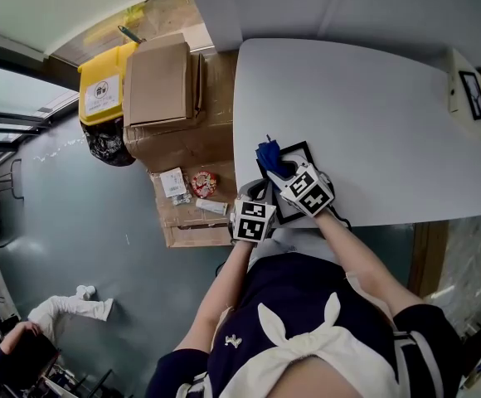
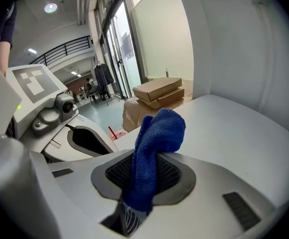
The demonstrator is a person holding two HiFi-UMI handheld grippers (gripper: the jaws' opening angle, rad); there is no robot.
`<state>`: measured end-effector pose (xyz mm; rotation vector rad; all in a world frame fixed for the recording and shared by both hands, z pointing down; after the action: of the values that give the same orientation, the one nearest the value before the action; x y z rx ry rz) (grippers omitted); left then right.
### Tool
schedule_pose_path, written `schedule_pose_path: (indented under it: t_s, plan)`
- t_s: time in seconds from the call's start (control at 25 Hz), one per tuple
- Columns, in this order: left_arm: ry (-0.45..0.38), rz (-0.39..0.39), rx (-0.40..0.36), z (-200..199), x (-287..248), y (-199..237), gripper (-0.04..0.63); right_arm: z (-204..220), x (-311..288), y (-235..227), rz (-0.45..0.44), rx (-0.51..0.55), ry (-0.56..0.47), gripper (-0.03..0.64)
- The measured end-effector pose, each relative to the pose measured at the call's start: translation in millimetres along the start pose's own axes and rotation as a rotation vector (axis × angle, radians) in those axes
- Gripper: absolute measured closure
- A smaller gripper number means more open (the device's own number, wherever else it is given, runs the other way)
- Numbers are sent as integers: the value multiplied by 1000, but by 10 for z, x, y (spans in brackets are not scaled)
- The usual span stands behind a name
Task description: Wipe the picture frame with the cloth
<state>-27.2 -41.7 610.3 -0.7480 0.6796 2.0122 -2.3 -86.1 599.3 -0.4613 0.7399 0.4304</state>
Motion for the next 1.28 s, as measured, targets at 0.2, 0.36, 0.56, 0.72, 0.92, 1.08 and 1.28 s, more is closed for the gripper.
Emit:
schedule_pose_path:
  t_s: [0.2,0.36,0.56,0.72,0.92,1.08,1.28]
  plan:
    - [-20,-22,-25,-7,-12,-8,595,66,-90,6,17,78,42,525]
    - [-43,-31,-73,-4,-13,-13,595,89,-121,25,37,123,35,525]
    - [-21,2,-108,7,-20,-32,595,105,-113,32,54,146,21,525]
    - [-2,20,-221,6,-20,-66,594,106,-120,47,69,218,33,525]
    - [17,25,-235,15,-29,-54,594,105,-137,74,89,322,52,525]
    - [18,27,-236,8,-25,-51,595,109,-134,76,91,361,68,525]
    - [17,28,-233,18,-31,-50,594,117,-120,41,86,359,72,525]
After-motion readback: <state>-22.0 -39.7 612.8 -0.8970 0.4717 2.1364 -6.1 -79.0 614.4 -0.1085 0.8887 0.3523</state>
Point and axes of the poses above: the fingertips, and each gripper's own axes: x backward along the fingers, y to its left, z out of its underside, the point moved 3 cm from there along x, backward along the fingers, and after that the axes turned 7 degrees about -x, right-handed, at the moved point
